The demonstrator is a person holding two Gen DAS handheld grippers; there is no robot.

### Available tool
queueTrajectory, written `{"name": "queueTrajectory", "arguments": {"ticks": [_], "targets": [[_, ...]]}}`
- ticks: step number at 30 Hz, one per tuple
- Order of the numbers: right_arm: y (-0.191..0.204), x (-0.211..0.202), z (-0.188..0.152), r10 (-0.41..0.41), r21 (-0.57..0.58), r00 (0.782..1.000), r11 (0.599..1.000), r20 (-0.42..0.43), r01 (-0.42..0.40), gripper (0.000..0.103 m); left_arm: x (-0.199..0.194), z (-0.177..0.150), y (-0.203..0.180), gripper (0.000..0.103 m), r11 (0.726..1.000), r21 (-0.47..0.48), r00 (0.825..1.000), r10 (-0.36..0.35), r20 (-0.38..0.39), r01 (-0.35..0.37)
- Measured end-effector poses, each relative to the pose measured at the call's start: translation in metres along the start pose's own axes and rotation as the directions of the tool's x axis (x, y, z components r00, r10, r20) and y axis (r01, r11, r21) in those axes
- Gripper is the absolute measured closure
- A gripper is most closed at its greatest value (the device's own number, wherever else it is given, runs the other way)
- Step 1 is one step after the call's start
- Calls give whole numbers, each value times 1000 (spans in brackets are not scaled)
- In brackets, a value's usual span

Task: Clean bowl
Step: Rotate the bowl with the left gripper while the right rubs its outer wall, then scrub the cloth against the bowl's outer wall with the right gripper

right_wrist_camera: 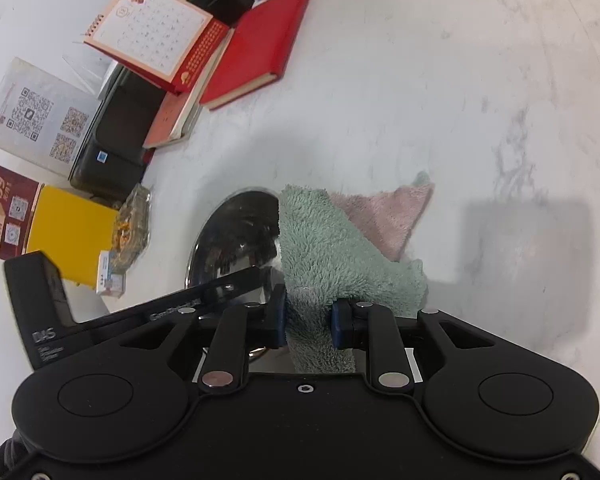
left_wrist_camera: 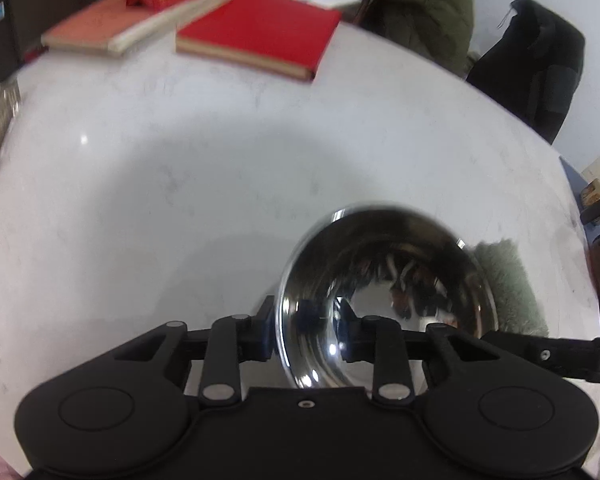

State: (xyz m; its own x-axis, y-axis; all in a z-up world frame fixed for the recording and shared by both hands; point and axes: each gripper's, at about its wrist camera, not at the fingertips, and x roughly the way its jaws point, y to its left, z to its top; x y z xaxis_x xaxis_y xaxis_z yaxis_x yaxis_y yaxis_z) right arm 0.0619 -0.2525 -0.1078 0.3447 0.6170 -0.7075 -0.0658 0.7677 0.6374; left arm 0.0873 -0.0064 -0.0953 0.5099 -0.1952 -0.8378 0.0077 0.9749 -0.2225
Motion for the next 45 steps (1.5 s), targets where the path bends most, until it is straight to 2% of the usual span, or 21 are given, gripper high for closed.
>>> {"name": "queueTrajectory", "arguments": {"ticks": [2, 3, 6, 12, 16, 20, 24, 26, 29, 33, 36, 40, 43, 45], "targets": [[-1, 1, 0, 3, -1, 1000, 1000, -1, -3, 82, 0, 0, 3, 79, 1000, -3, 1000, -1, -2, 1], [0, 2, 1, 3, -9, 1000, 1000, -3, -3, 82, -1, 0, 4, 83, 1000, -4, 1000, -1, -4, 1], [2, 4, 10, -17, -47, 1000, 999, 5, 17, 82, 0, -7, 11, 89, 999, -32, 999, -19, -48, 18], [9, 17, 43, 4, -117, 1000, 993, -3, -4, 83, -10, -24, 7, 83, 1000, 6, 995, -29, -93, 30], [16, 16, 44, 6, -149, 1000, 989, -20, -9, 83, -19, -6, 10, 80, 1000, 29, 999, -9, -32, 9], [14, 13, 40, -1, -147, 999, 989, -34, -4, 83, -3, 10, 9, 80, 998, 55, 997, -40, -62, 43], [19, 17, 46, -19, -174, 999, 985, -28, 13, 83, 5, 6, 12, 88, 998, 1, 993, -64, -99, 64], [23, 20, 51, -26, -192, 999, 981, -21, 21, 83, 5, -3, 13, 88, 997, -31, 990, -74, -121, 71], [29, 24, 57, -18, -211, 1000, 977, -10, 16, 83, 3, -11, 12, 86, 997, -57, 993, -60, -103, 54], [35, 11, 51, -8, -224, 1000, 975, 4, 9, 83, 7, -12, 11, 80, 994, -97, 993, -65, -99, 56], [34, 8, 46, -51, -241, 999, 969, -4, 49, 83, 7, -14, 7, 79, 994, -96, 995, -60, -83, 52], [21, 1, 35, -53, -184, 999, 982, -14, 49, 83, 8, -14, 10, 79, 989, -136, 996, -68, -65, 59], [7, -5, 14, -49, -119, 998, 992, -50, 43, 83, 8, -13, 10, 79, 990, -123, 995, -72, -64, 64], [4, -5, 11, -44, -106, 997, 994, -56, 38, 83, 8, -13, 10, 79, 992, -109, 995, -73, -69, 65]]}}
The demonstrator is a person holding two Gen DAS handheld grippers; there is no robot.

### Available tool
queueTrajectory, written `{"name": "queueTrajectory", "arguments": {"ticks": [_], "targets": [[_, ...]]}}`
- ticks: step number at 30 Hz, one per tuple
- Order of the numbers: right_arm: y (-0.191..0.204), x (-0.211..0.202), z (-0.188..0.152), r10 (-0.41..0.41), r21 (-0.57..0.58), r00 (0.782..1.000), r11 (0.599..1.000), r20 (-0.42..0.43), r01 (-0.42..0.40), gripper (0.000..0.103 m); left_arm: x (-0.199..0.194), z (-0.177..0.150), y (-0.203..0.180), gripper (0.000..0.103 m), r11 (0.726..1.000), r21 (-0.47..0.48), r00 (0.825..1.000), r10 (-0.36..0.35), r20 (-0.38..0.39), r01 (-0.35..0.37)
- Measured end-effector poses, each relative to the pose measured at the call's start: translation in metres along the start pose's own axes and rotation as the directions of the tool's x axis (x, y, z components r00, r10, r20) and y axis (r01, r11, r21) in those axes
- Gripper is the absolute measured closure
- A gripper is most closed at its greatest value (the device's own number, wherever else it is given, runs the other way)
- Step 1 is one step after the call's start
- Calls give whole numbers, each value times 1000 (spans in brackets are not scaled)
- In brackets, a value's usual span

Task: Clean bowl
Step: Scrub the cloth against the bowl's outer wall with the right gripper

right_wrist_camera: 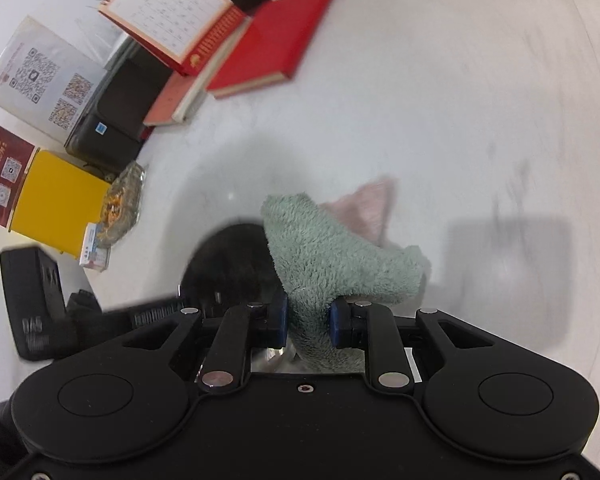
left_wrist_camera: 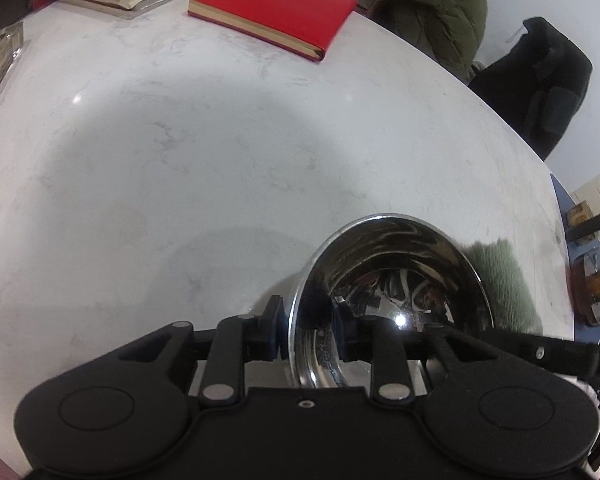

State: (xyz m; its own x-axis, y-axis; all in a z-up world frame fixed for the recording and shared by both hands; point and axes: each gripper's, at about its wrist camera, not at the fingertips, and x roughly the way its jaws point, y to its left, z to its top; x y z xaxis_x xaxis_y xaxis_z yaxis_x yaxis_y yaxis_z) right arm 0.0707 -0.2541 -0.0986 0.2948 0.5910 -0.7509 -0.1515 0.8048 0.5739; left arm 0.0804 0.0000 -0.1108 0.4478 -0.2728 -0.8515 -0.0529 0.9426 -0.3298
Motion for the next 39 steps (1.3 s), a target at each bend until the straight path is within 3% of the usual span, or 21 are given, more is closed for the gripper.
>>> {"name": "queueTrajectory", "arguments": {"ticks": [4, 8, 16, 23, 33, 39], "targets": [[8, 2, 19, -7, -35, 999, 999, 47, 9, 83, -1, -2, -2, 80, 1000, 30, 1000, 2, -18, -1], [5, 12, 41, 60, -8, 996, 998, 69, -60, 83, -2, -4, -3, 79, 1000, 20, 1000, 6, -18, -6], [-16, 1, 2, 65, 64, 998, 996, -21, -63, 83, 1, -2, -4, 78, 1000, 2, 1000, 3, -9, -3], [7, 9, 36, 38, -33, 998, 999, 55, -37, 83, -1, -4, -6, 78, 1000, 2, 1000, 13, -16, -13], [4, -2, -3, -28, -23, 1000, 999, -5, 28, 83, 2, -2, -6, 77, 1000, 3, 1000, 13, -14, -13], [17, 9, 31, -20, -65, 998, 998, 56, 23, 83, 1, -1, -9, 77, 999, 24, 1000, 26, -14, -26]]}}
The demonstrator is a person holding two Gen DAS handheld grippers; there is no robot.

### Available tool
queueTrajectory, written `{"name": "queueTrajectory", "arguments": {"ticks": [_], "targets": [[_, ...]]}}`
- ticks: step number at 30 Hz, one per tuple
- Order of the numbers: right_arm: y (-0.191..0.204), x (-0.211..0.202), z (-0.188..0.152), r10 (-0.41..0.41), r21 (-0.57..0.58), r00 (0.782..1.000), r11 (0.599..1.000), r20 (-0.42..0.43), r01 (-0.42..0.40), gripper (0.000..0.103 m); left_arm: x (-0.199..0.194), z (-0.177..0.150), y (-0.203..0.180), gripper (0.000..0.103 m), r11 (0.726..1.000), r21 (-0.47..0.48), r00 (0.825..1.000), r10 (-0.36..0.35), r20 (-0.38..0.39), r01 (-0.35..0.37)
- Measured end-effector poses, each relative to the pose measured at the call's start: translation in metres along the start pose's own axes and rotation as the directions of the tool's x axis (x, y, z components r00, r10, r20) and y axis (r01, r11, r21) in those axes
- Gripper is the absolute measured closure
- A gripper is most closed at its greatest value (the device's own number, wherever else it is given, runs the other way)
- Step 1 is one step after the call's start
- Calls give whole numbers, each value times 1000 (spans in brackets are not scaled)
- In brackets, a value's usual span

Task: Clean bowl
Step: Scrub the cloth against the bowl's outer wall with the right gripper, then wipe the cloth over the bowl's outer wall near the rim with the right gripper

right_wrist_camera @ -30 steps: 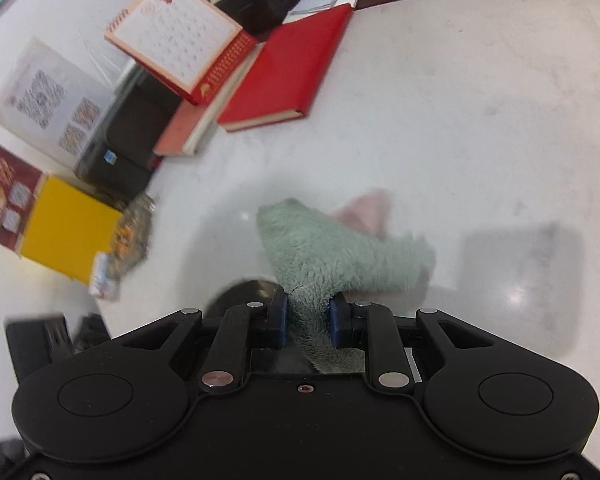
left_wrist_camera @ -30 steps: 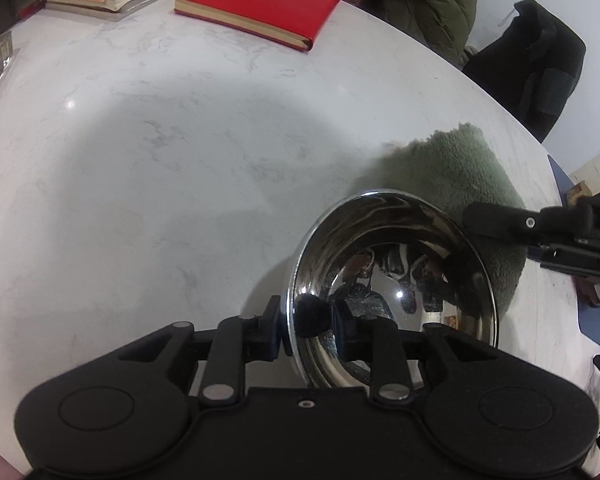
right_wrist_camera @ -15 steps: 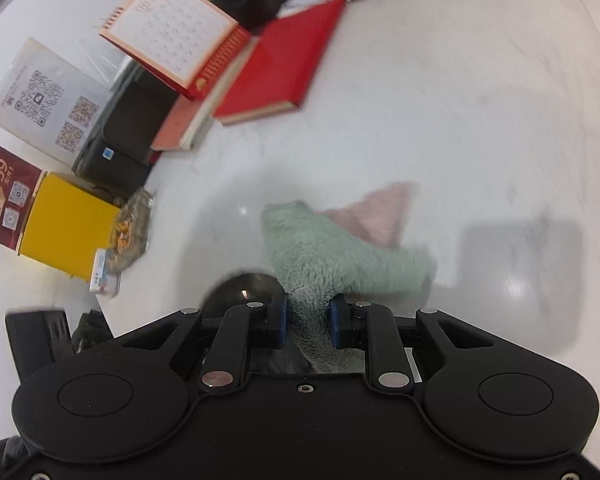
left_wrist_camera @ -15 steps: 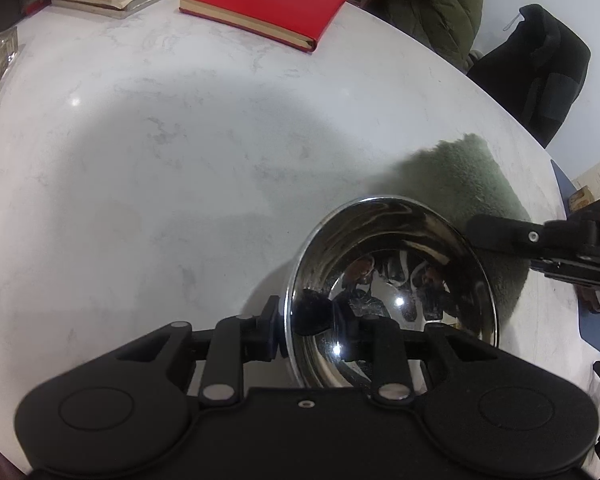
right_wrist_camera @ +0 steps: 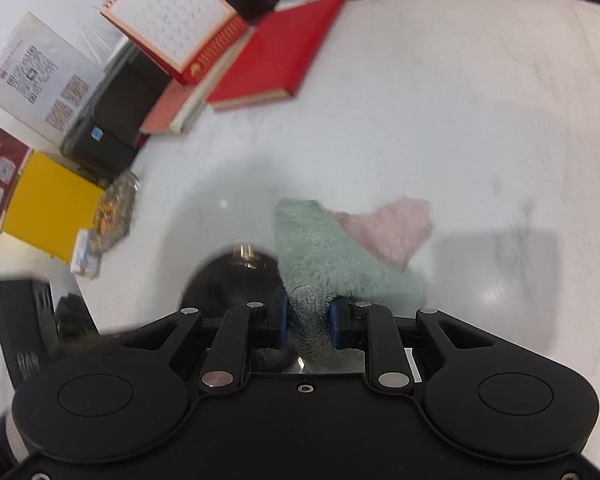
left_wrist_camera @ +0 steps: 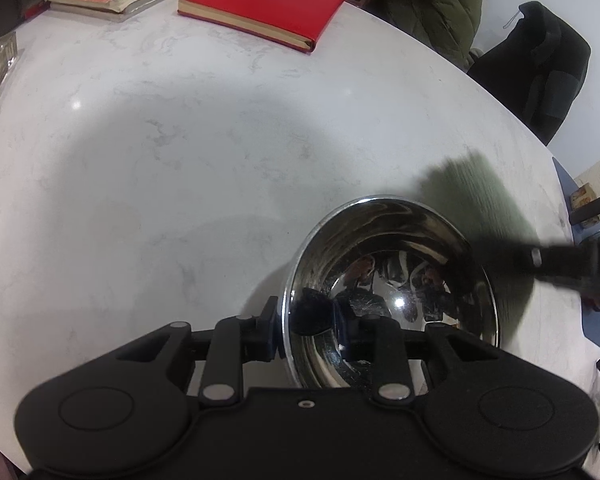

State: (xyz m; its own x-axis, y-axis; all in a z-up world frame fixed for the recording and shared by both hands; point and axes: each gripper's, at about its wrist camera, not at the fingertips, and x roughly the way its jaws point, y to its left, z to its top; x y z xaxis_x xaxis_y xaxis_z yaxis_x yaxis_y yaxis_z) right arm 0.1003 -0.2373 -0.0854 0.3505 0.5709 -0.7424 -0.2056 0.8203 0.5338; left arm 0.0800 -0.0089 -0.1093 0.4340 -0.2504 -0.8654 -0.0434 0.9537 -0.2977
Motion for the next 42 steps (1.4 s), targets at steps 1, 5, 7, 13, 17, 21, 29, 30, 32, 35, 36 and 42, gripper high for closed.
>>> {"name": "queueTrajectory", "arguments": {"ticks": [1, 5, 7, 13, 17, 21, 29, 30, 32, 35, 36, 42], "targets": [[-1, 1, 1, 0, 0, 1000, 1000, 0, 0, 83, 0, 0, 0, 76, 1000, -1, 1000, -1, 1, 1], [-9, -8, -24, -6, 39, 999, 999, -43, 7, 83, 1, 1, 0, 76, 1000, 2, 1000, -2, 4, 2], [-12, -12, -38, 5, 60, 997, 998, -77, 0, 83, 1, 0, -1, 76, 1000, 7, 1000, -2, 7, 2], [-2, -9, -19, -37, -1, 999, 999, -39, 37, 83, 1, -1, -1, 76, 1000, 15, 1000, 4, 9, -4], [-2, -5, -6, -24, -1, 1000, 1000, -16, 24, 83, 1, -1, -2, 75, 1000, 19, 1000, 6, 12, -6], [-4, -13, -27, -31, 19, 999, 999, -40, 32, 83, 2, 0, 0, 75, 1000, 15, 1000, 1, 14, -1], [1, -12, -11, -22, 14, 1000, 1000, -5, 22, 83, 1, -1, -1, 75, 999, 31, 1000, 4, 19, -5], [2, -11, -9, -18, 16, 1000, 1000, -2, 18, 83, 2, -1, -1, 75, 999, 31, 1000, 5, 19, -5], [2, -9, -6, -5, 30, 1000, 1000, 9, 5, 83, 2, -1, -1, 75, 1000, 30, 1000, 3, 22, -3], [-1, -13, -22, -8, 58, 1000, 998, -3, 8, 83, 1, -2, 0, 73, 1000, 27, 1000, -1, 27, 0], [-3, -15, -28, -7, 74, 1000, 997, -13, 8, 83, 1, -2, 0, 73, 1000, 26, 1000, -2, 28, 1], [-13, -13, -56, 26, 150, 999, 989, -43, -19, 83, 1, 1, 6, 76, 1000, 14, 1000, -21, 21, 20]]}}
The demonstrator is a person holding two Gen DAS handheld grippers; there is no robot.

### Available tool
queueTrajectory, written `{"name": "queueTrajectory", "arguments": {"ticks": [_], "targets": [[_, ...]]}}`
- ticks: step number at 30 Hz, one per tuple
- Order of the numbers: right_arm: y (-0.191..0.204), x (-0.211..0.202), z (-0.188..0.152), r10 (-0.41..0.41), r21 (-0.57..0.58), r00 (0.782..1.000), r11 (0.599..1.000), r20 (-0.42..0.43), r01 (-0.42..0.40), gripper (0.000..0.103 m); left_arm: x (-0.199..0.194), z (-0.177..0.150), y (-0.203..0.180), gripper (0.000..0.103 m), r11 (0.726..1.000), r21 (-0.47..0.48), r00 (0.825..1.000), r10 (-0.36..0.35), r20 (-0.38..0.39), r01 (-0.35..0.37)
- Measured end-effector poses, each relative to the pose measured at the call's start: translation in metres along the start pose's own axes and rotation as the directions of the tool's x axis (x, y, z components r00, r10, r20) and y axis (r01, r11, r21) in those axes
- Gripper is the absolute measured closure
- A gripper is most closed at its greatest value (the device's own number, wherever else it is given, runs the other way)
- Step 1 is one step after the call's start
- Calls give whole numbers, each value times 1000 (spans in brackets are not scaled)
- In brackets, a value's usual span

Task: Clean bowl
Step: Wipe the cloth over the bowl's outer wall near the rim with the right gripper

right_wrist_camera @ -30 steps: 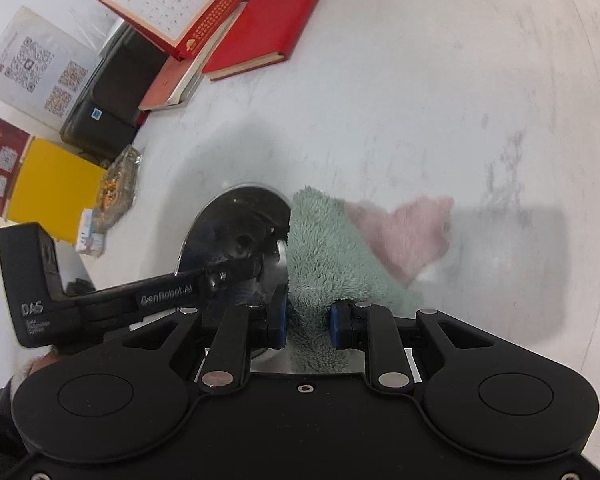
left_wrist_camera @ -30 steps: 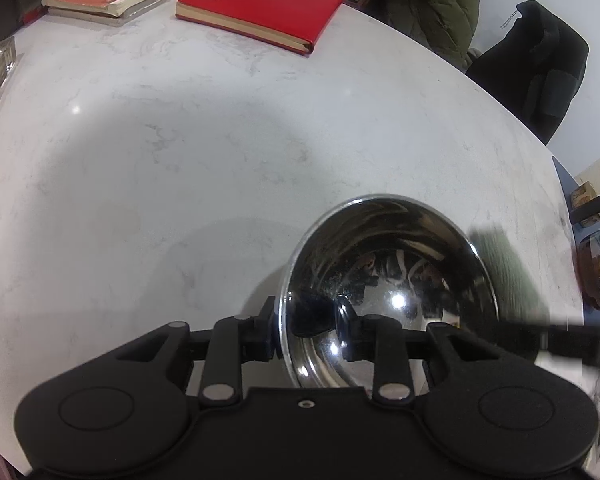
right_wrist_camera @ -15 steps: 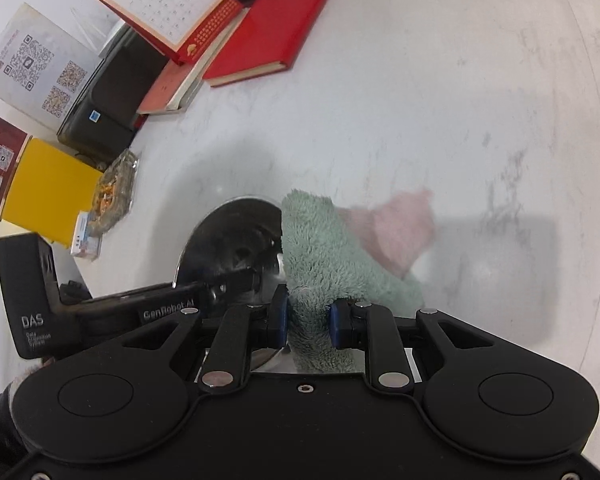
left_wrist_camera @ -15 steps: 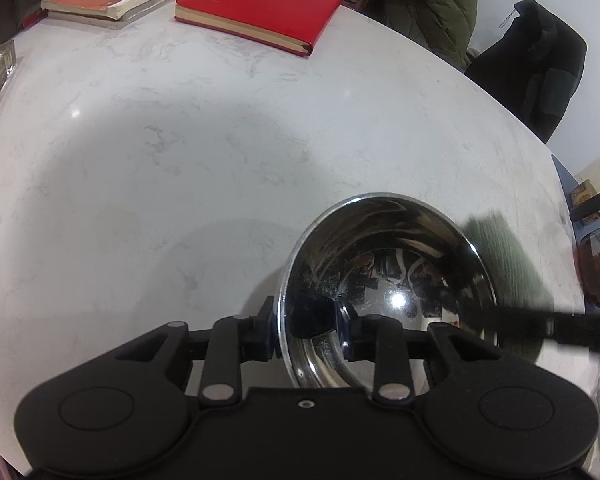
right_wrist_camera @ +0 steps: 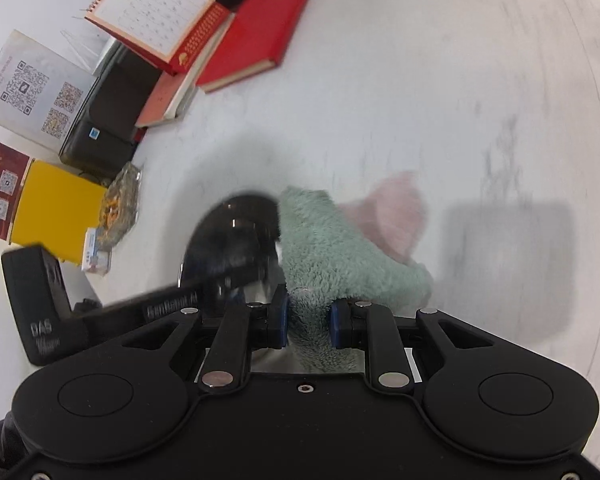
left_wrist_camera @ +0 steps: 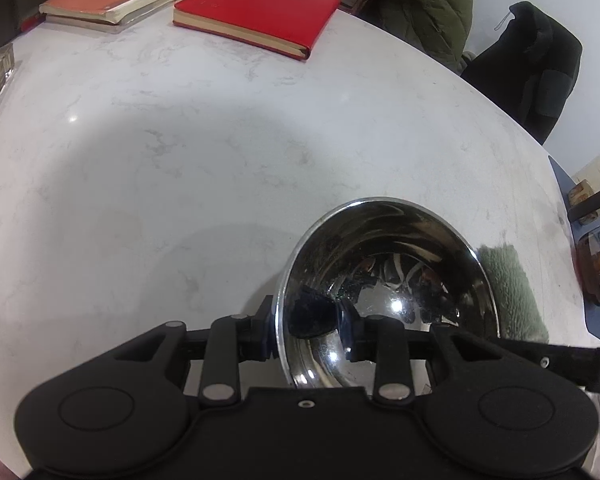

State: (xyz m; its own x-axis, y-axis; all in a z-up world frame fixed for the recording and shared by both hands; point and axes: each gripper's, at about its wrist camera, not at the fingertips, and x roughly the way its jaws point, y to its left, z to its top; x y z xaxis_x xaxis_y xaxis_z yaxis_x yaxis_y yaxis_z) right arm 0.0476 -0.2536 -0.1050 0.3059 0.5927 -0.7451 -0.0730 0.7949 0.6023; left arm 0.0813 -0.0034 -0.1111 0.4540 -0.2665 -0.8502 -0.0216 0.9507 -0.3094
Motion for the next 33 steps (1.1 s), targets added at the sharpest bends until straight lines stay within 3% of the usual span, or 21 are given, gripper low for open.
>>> {"name": "queueTrajectory", "arguments": {"ticks": [2, 6, 11, 17, 22, 26, 33], "targets": [[-2, 0, -2, 7, 25, 1000, 1000, 15, -7, 83, -1, 4, 5, 79, 1000, -16, 1000, -16, -7, 15], [2, 1, -2, 4, 4, 1000, 1000, 19, -4, 83, -14, 11, 8, 81, 1000, 9, 998, -28, 52, 28], [7, 5, 8, -19, -44, 1000, 999, 18, 20, 83, -16, 2, 13, 91, 1000, -5, 1000, -14, 19, 14], [11, 13, 37, -20, -114, 1000, 993, 16, 22, 83, -21, -14, 12, 86, 1000, 8, 999, -24, -41, 25], [19, 15, 37, -26, -161, 999, 987, -18, 23, 83, -25, 7, 16, 87, 1000, 20, 1000, -16, -7, 16], [19, 18, 38, -36, -168, 999, 985, -33, 30, 84, -13, 19, 17, 87, 999, 28, 999, -24, -22, 25], [29, 28, 58, -59, -243, 998, 969, -22, 52, 83, -14, 5, 14, 91, 999, -18, 998, -32, -46, 31]]}}
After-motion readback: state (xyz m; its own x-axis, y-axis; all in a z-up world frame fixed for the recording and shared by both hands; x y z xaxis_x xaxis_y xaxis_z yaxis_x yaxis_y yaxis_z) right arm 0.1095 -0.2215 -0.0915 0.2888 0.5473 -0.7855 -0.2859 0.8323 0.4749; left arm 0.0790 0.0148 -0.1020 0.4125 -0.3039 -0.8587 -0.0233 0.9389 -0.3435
